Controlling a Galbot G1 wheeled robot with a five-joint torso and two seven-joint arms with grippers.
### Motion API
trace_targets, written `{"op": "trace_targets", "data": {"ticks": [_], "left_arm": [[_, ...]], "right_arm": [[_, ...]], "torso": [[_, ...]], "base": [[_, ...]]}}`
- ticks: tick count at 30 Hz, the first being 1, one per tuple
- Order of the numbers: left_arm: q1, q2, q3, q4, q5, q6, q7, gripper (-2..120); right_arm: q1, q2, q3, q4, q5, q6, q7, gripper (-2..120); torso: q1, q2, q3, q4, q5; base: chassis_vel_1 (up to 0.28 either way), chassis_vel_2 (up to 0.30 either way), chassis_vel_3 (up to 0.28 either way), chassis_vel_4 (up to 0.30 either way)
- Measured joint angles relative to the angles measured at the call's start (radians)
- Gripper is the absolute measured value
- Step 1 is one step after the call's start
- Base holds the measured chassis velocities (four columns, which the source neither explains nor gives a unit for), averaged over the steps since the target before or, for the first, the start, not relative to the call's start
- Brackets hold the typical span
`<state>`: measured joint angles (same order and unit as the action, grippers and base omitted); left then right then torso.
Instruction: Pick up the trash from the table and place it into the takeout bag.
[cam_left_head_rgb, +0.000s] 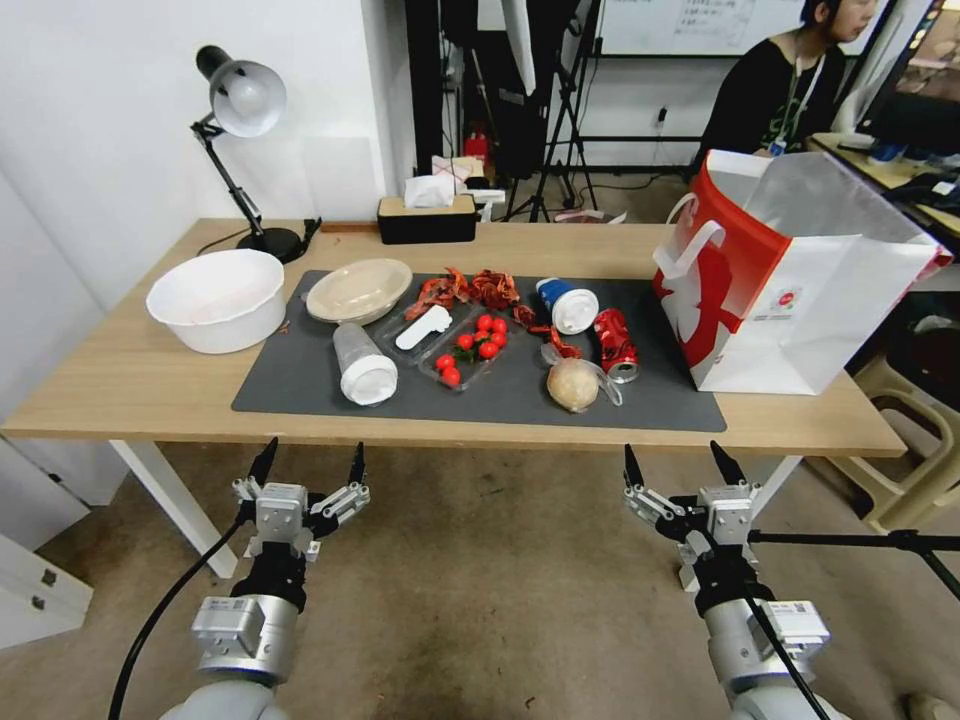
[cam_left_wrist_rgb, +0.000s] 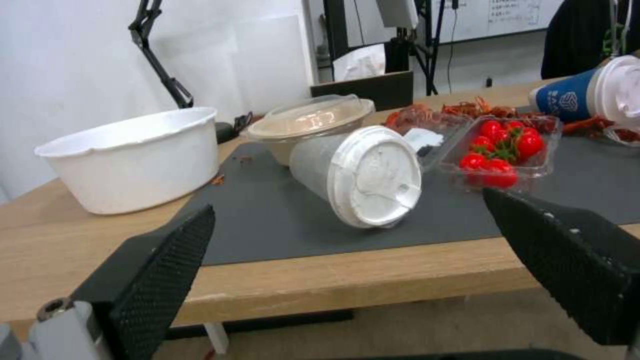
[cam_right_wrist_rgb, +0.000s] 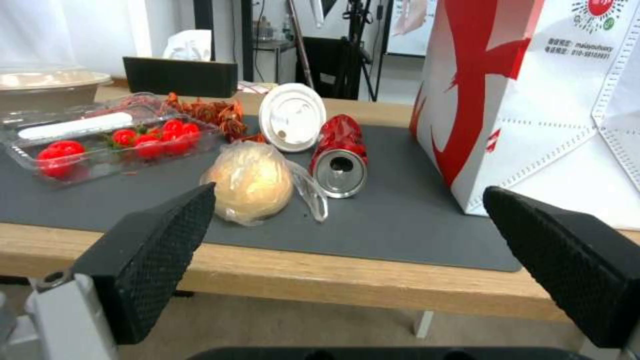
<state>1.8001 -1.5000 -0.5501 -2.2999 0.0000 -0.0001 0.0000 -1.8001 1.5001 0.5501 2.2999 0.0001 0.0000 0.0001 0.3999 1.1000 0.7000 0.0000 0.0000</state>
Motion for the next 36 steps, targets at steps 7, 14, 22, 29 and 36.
{"op": "trace_targets", "data": {"ticks": [7, 14, 22, 29, 36], "left_arm": [[0.0, 0.0, 0.0, 0.0, 0.0, 0.0, 0.0, 100], [0.0, 0.0, 0.0, 0.0, 0.0, 0.0, 0.0, 100], [0.0, 0.0, 0.0, 0.0, 0.0, 0.0, 0.0, 100], [-0.059, -0.016, -0.028, 0.002, -0.048, 0.103, -0.002, 100], [-0.163, -0.047, -0.084, 0.014, -0.149, 0.271, -0.012, 100]], "right_arm": [[0.0, 0.0, 0.0, 0.0, 0.0, 0.0, 0.0, 100], [0.0, 0.0, 0.0, 0.0, 0.0, 0.0, 0.0, 100], [0.0, 0.0, 0.0, 0.0, 0.0, 0.0, 0.0, 100], [0.095, -0.013, 0.004, -0.009, 0.06, -0.101, 0.045, 100], [0.278, -0.048, 0.009, -0.034, 0.185, -0.277, 0.137, 100]], "torso": [[0.0, 0.0, 0.0, 0.0, 0.0], [0.0, 0.0, 0.0, 0.0, 0.0], [0.0, 0.0, 0.0, 0.0, 0.0], [0.0, 0.0, 0.0, 0.0, 0.0001], [0.0, 0.0, 0.0, 0.0003, -0.0002]], "base": [[0.0, 0.0, 0.0, 0.0], [0.0, 0.0, 0.0, 0.0], [0.0, 0.0, 0.0, 0.0], [0.0, 0.0, 0.0, 0.0], [0.0, 0.0, 0.0, 0.0]]}}
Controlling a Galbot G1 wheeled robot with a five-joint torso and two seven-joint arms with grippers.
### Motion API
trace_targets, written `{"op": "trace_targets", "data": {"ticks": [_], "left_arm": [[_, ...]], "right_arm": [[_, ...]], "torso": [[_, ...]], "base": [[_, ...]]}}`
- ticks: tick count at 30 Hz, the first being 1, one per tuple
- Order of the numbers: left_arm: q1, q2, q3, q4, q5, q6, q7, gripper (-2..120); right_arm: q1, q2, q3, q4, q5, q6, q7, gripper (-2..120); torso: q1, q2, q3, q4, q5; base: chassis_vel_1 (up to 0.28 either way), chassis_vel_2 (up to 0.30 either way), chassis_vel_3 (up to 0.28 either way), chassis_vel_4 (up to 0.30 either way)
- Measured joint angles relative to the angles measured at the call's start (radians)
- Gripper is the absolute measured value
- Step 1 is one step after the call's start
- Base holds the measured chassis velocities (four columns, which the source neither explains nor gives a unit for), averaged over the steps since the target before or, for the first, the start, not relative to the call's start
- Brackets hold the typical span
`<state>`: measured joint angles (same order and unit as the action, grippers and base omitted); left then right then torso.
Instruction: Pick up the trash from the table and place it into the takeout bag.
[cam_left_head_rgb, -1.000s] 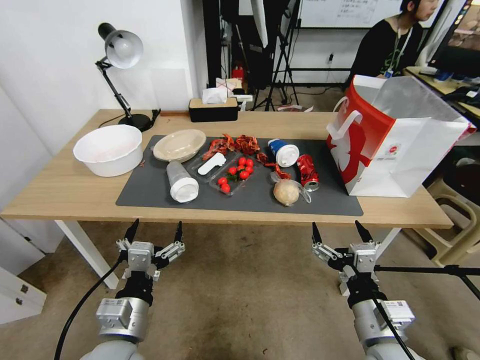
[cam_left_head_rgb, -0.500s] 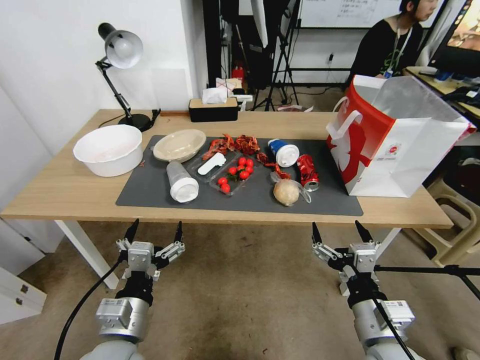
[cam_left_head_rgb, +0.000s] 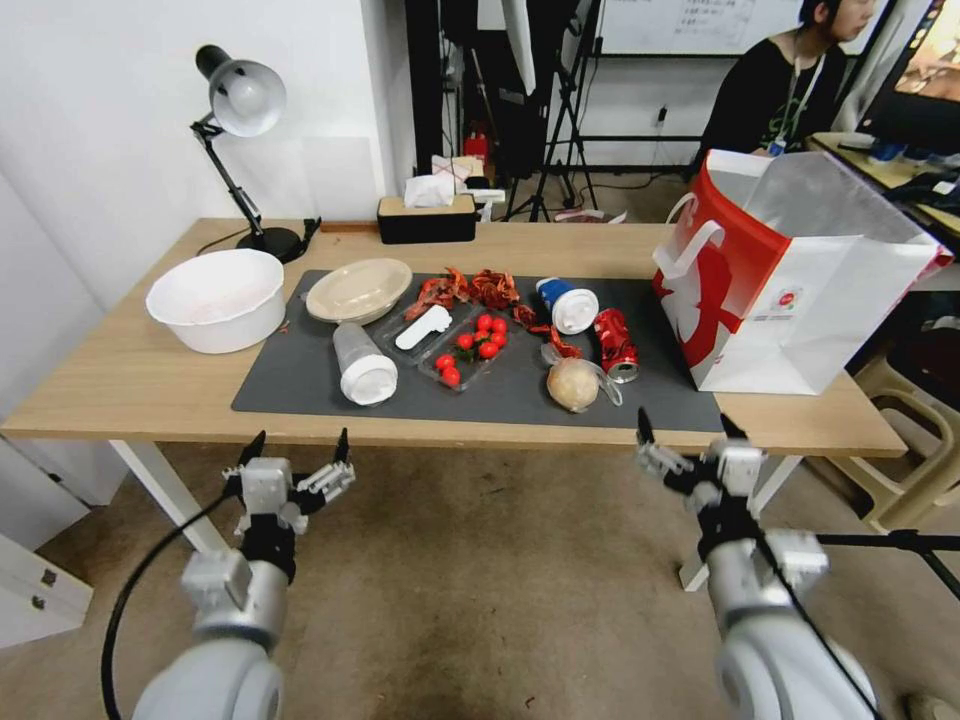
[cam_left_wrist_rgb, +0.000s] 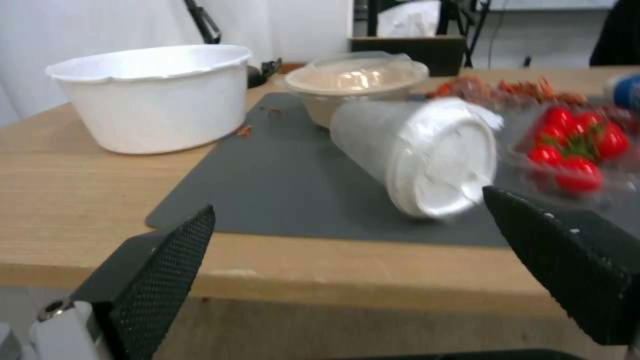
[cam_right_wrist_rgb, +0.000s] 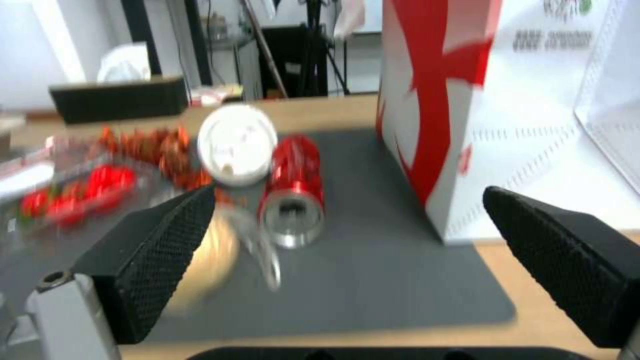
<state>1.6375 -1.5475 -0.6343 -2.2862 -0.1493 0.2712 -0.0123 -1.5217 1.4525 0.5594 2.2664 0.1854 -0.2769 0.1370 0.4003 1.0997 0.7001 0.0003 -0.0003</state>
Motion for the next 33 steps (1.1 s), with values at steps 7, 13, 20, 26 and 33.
{"op": "trace_targets", "data": {"ticks": [7, 13, 20, 26, 33], "left_arm": [[0.008, -0.002, -0.006, 0.001, -0.01, -0.019, -0.002, 100], [0.013, -0.002, -0.007, 0.001, -0.008, -0.034, -0.002, 100], [-0.016, 0.018, 0.022, 0.029, -0.006, -0.044, 0.004, 100], [-0.018, 0.021, 0.018, 0.041, -0.006, -0.046, 0.004, 100], [-0.02, 0.017, 0.012, 0.049, -0.006, -0.049, 0.003, 100]], "right_arm": [[0.032, -0.039, -0.034, -0.028, 0.062, 0.023, 0.003, 100], [0.064, -0.064, -0.063, -0.052, 0.092, 0.026, 0.009, 100], [0.171, -0.103, -0.136, -0.151, 0.209, 0.01, 0.065, 100], [0.26, -0.112, -0.202, -0.227, 0.242, -0.024, 0.115, 100], [0.344, -0.113, -0.275, -0.317, 0.258, -0.051, 0.148, 100]], "torso": [[0.0, 0.0, 0.0, -0.0004, 0.0002], [0.0, 0.0, 0.0, -0.0003, 0.0002], [0.0, 0.0, 0.0, -0.0009, 0.0002], [0.0, 0.0, 0.0, 0.0, 0.0002], [0.0, 0.0, 0.0, -0.0003, 0.0002]], "base": [[0.0, 0.0, 0.0, 0.0], [0.0, 0.0, 0.0, 0.0], [0.0, 0.0, 0.0, 0.0], [0.0, 0.0, 0.0, 0.0], [0.0, 0.0, 0.0, 0.0]]}}
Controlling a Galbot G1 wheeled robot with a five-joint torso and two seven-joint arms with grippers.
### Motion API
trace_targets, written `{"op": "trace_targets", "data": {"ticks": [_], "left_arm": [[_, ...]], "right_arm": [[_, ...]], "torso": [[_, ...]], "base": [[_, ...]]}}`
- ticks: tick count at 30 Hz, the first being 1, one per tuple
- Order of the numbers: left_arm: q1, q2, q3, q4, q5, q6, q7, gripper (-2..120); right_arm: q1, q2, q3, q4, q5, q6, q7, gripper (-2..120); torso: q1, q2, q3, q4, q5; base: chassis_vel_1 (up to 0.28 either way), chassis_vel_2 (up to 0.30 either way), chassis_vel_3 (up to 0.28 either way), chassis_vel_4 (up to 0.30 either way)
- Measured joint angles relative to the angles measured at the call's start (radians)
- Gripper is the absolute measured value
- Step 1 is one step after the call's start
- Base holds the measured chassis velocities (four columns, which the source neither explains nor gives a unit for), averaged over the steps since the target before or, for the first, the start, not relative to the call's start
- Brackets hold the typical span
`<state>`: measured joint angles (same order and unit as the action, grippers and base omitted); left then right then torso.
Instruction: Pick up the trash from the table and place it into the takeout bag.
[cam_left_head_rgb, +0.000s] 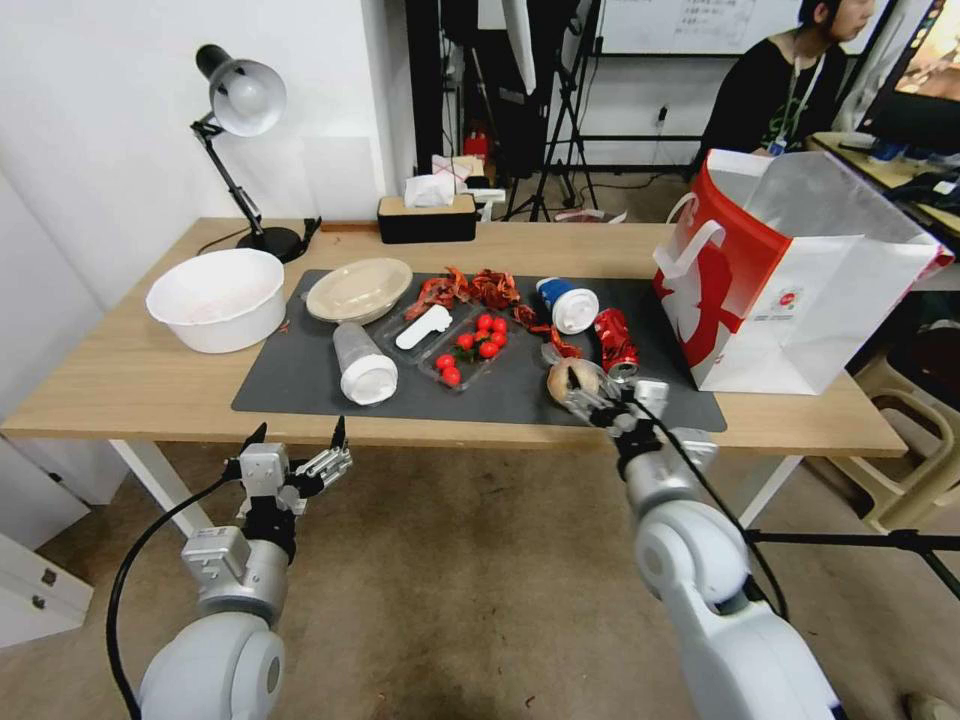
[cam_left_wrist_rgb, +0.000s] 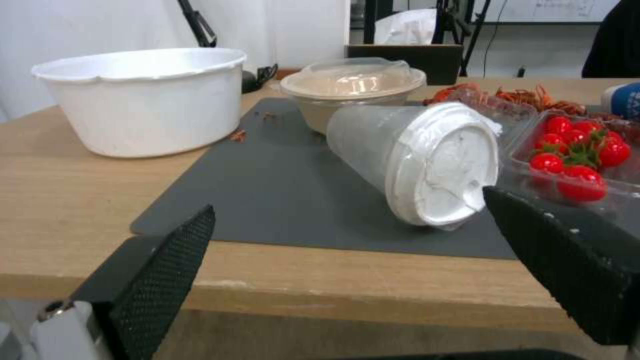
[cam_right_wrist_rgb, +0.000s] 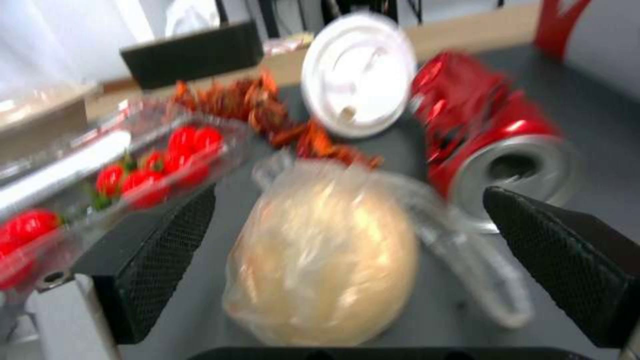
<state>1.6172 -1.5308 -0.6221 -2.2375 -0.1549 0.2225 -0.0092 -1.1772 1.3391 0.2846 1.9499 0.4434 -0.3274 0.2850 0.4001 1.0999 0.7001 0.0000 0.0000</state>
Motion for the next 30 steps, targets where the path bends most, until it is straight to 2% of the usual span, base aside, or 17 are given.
{"op": "trace_targets", "data": {"ticks": [6, 9, 12, 13, 15, 18, 20, 22, 24, 26, 28, 30], "left_arm": [[0.001, -0.004, -0.001, 0.013, 0.003, -0.016, -0.001, 100], [0.001, -0.006, -0.002, 0.015, 0.004, -0.022, -0.002, 100], [0.002, -0.006, -0.005, 0.016, 0.004, -0.03, -0.002, 100], [0.002, -0.006, -0.005, 0.016, 0.004, -0.03, -0.002, 100], [0.003, -0.006, -0.006, 0.018, 0.007, -0.039, -0.002, 100], [0.004, -0.007, -0.006, 0.02, 0.008, -0.044, -0.002, 100], [0.006, -0.007, -0.006, 0.026, 0.014, -0.059, -0.003, 100], [0.006, -0.007, -0.006, 0.028, 0.016, -0.062, -0.003, 100], [0.007, -0.006, -0.005, 0.033, 0.019, -0.068, -0.003, 100], [0.008, -0.006, -0.005, 0.034, 0.02, -0.069, -0.003, 100], [0.008, -0.007, -0.002, 0.037, 0.022, -0.072, -0.003, 100], [0.008, -0.007, -0.002, 0.037, 0.022, -0.072, -0.003, 100]], "right_arm": [[0.045, 0.006, -0.039, -0.037, 0.006, -0.025, 0.024, 100], [0.054, 0.011, -0.053, -0.039, 0.004, -0.048, 0.049, 95], [0.056, 0.015, -0.06, -0.038, -0.002, -0.09, 0.079, 82], [0.056, 0.015, -0.06, -0.038, -0.002, -0.09, 0.079, 82], [0.056, 0.015, -0.064, -0.037, -0.005, -0.11, 0.096, 69], [0.056, 0.017, -0.065, -0.037, -0.007, -0.114, 0.102, 63], [0.055, 0.019, -0.065, -0.037, -0.008, -0.116, 0.106, 50], [0.054, 0.019, -0.065, -0.036, -0.008, -0.116, 0.107, 46], [0.049, 0.021, -0.064, -0.033, -0.011, -0.114, 0.107, 35], [0.047, 0.022, -0.064, -0.032, -0.013, -0.113, 0.107, 34], [0.042, 0.022, -0.061, -0.03, -0.019, -0.11, 0.106, 22], [0.04, 0.022, -0.06, -0.029, -0.021, -0.11, 0.106, 22]], "torso": [[0.0, 0.0, 0.0, 0.0, -0.0001], [0.0, 0.0, 0.0, 0.0, -0.0001], [0.0, 0.0, 0.0, -0.0001, 0.0], [0.0, 0.0, 0.0, -0.0001, 0.0], [0.0, 0.0, 0.0, 0.0, 0.0], [0.0, 0.0, 0.0, 0.0, 0.0], [0.0, 0.0, 0.0, 0.0, 0.0], [0.0, 0.0, 0.0, 0.0, 0.0], [0.0, 0.0, 0.0, 0.0, 0.0], [0.0, 0.0, 0.0, 0.0, 0.0], [0.0, 0.0, 0.0, 0.0, 0.0], [0.0, 0.0, 0.0, 0.0, 0.0]], "base": [[0.0, 0.0, 0.0, 0.0], [0.0, 0.0, 0.0, 0.0], [0.0, 0.0, 0.0, 0.0], [0.0, 0.0, 0.0, 0.0], [0.0, 0.0, 0.0, 0.0], [0.0, 0.0, 0.0, 0.0], [0.0, 0.0, 0.0, 0.0], [0.0, 0.0, 0.0, 0.0], [0.0, 0.0, 0.0, 0.0], [0.0, 0.0, 0.0, 0.0], [0.0, 0.0, 0.0, 0.0], [0.0, 0.0, 0.0, 0.0]]}}
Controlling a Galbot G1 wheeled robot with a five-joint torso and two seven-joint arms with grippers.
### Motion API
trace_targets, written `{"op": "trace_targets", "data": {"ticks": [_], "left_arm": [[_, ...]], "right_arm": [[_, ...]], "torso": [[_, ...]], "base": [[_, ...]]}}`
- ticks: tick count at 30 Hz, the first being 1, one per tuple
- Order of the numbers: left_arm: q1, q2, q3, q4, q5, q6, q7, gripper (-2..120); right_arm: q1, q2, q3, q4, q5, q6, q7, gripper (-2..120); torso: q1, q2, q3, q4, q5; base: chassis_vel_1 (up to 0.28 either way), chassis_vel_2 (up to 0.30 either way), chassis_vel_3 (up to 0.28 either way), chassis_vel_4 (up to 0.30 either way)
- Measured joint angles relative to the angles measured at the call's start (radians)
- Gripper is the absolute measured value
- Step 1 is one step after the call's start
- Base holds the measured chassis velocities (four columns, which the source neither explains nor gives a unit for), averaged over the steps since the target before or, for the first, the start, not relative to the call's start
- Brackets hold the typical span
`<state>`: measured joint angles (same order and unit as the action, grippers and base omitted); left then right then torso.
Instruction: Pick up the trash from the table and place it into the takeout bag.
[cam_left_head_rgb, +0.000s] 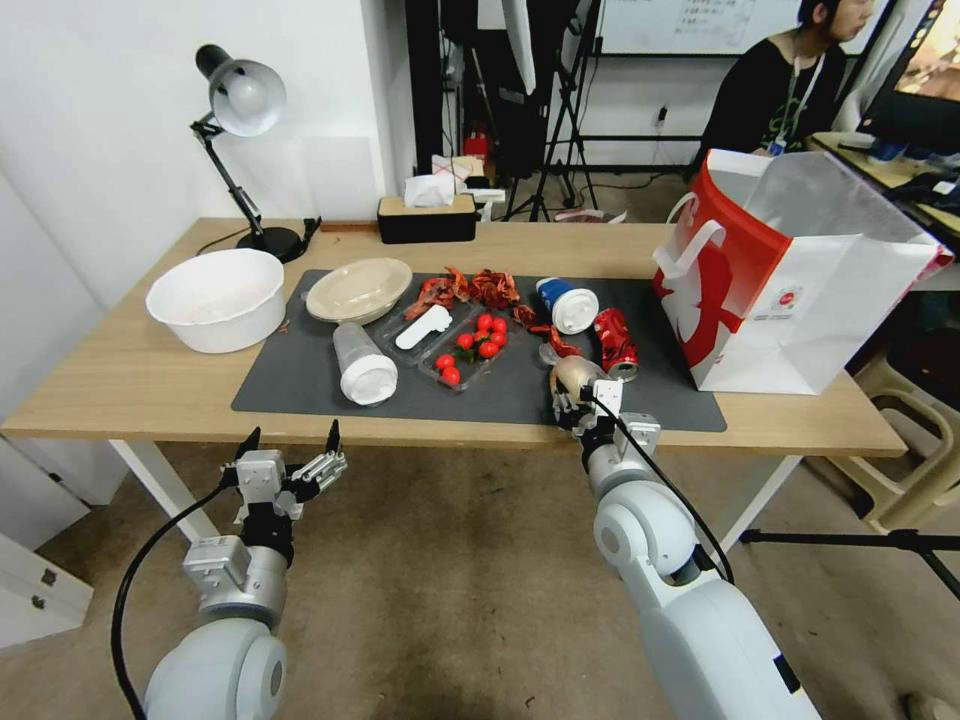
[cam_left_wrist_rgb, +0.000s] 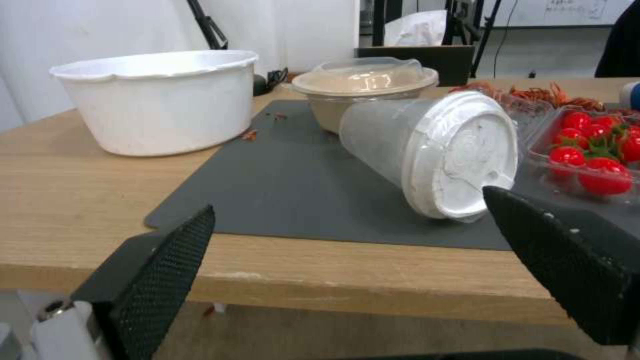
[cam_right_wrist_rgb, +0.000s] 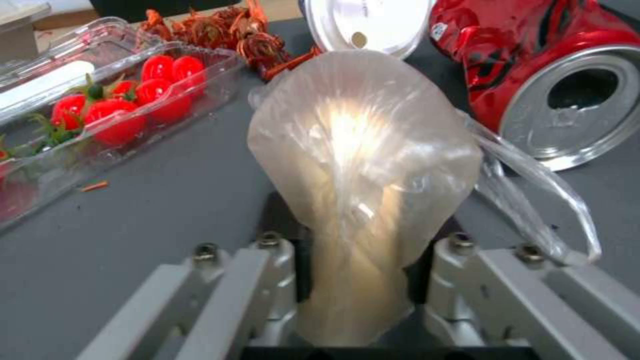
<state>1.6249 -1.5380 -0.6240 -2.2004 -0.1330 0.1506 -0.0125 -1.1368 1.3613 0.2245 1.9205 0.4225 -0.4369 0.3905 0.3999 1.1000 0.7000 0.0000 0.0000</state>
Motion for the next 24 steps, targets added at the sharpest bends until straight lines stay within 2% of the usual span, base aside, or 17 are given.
{"op": "trace_targets", "data": {"ticks": [1, 5, 12, 15, 17, 18, 21, 22, 24], "left_arm": [[0.0, 0.0, 0.001, 0.001, 0.001, 0.0, 0.0, 100], [-0.001, 0.0, 0.001, 0.001, 0.002, 0.0, 0.0, 100], [-0.001, 0.001, 0.0, 0.001, 0.002, 0.0, 0.0, 100], [-0.001, 0.001, 0.001, 0.001, 0.004, 0.0, 0.0, 100], [-0.001, 0.001, 0.002, 0.001, 0.004, 0.0, 0.0, 100], [0.001, 0.0, 0.004, 0.001, 0.006, 0.0, 0.0, 100], [0.003, -0.002, 0.006, 0.001, 0.009, -0.002, 0.0, 100], [0.005, -0.003, 0.007, 0.0, 0.012, -0.004, 0.0, 100], [0.006, -0.004, 0.008, -0.001, 0.014, -0.006, 0.0, 100]], "right_arm": [[-0.003, 0.0, 0.001, 0.003, -0.003, 0.002, -0.002, 16], [-0.009, -0.004, 0.005, 0.018, 0.001, 0.035, -0.024, 9], [-0.026, -0.023, 0.045, 0.103, 0.053, 0.155, -0.162, 8], [-0.015, -0.063, 0.11, 0.173, 0.131, 0.227, -0.261, 7], [-0.008, -0.074, 0.124, 0.184, 0.148, 0.237, -0.273, 7], [0.017, -0.107, 0.164, 0.214, 0.204, 0.264, -0.292, 7], [0.048, -0.145, 0.203, 0.234, 0.26, 0.28, -0.294, 7], [0.088, -0.183, 0.25, 0.241, 0.309, 0.292, -0.286, 7], [0.116, -0.21, 0.282, 0.243, 0.34, 0.296, -0.275, 7]], "torso": [[0.0, 0.0, 0.0, -0.0001, 0.0001], [0.0, 0.0, 0.0, -0.0001, 0.0001], [0.0, 0.0, 0.0, 0.0, 0.0], [0.0, 0.0, 0.0, -0.0001, 0.0002], [0.0, 0.0, 0.0, -0.0001, 0.0001], [0.0, 0.0, 0.0, -0.0002, 0.0004], [0.0, 0.0, 0.0, 0.0, 0.0003], [0.0, 0.0, 0.0, -0.0001, 0.0004], [0.0, 0.0, 0.0, 0.0, 0.0003]], "base": [[0.0, 0.0, 0.0, 0.0], [0.0, 0.0, 0.0, 0.0], [0.0, 0.0, 0.0, 0.0], [0.0, 0.0, 0.0, 0.0], [0.0, 0.0, 0.0, 0.0], [0.0, 0.0, 0.0, 0.0], [0.0, 0.0, 0.0, 0.0], [0.0, 0.0, 0.0, 0.0], [0.0, 0.0, 0.0, 0.0]]}}
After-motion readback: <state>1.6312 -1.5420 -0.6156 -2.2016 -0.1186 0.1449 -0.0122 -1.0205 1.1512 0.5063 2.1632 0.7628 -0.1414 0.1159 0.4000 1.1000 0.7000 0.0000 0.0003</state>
